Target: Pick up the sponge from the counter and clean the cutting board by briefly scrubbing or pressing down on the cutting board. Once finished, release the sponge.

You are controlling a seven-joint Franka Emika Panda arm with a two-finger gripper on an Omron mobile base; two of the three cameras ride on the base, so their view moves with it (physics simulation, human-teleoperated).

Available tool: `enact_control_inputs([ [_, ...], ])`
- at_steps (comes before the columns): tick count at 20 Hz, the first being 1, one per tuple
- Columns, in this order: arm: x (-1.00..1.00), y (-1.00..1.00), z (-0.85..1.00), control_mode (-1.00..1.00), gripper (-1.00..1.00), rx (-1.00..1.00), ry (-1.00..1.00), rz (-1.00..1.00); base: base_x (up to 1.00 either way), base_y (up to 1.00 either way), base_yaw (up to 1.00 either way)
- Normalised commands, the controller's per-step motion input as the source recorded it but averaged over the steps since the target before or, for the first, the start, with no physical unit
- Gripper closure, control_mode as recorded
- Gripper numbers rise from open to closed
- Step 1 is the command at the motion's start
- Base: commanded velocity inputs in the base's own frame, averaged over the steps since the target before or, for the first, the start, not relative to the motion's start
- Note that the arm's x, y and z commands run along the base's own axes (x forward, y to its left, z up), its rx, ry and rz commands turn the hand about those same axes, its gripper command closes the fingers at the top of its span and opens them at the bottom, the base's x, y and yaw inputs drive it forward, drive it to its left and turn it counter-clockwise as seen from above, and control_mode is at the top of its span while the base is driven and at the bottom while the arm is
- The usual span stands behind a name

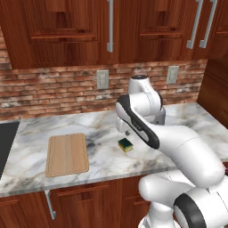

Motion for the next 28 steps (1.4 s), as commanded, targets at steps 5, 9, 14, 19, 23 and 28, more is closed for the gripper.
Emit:
enact_control_inputs([
  [5, 0.34, -0.12, -0.34, -1.00, -1.00, 0.00, 0.11, 0.00, 0.00, 0.00, 0.00],
  [9, 0.33, -0.01, -0.35, -1.00, -1.00, 0.00, 0.02, 0.00, 0.00, 0.00, 0.00],
  [14, 0.35, 0.00, -0.40, -1.00, -1.00, 0.00, 0.00, 0.00, 0.00, 0.00, 0.00],
  [19, 0.32, 0.00, -0.44, -1.00, -1.00, 0.00, 0.00, 0.00, 0.00, 0.00, 0.00],
  [23, 0.27, 0.00, -0.41, -1.00, -1.00, 0.00, 0.00, 0.00, 0.00, 0.00, 0.00],
  [28, 0.14, 0.02, -0.47, -1.00, -1.00, -0.02, 0.00, 0.00, 0.00, 0.00, 0.00],
])
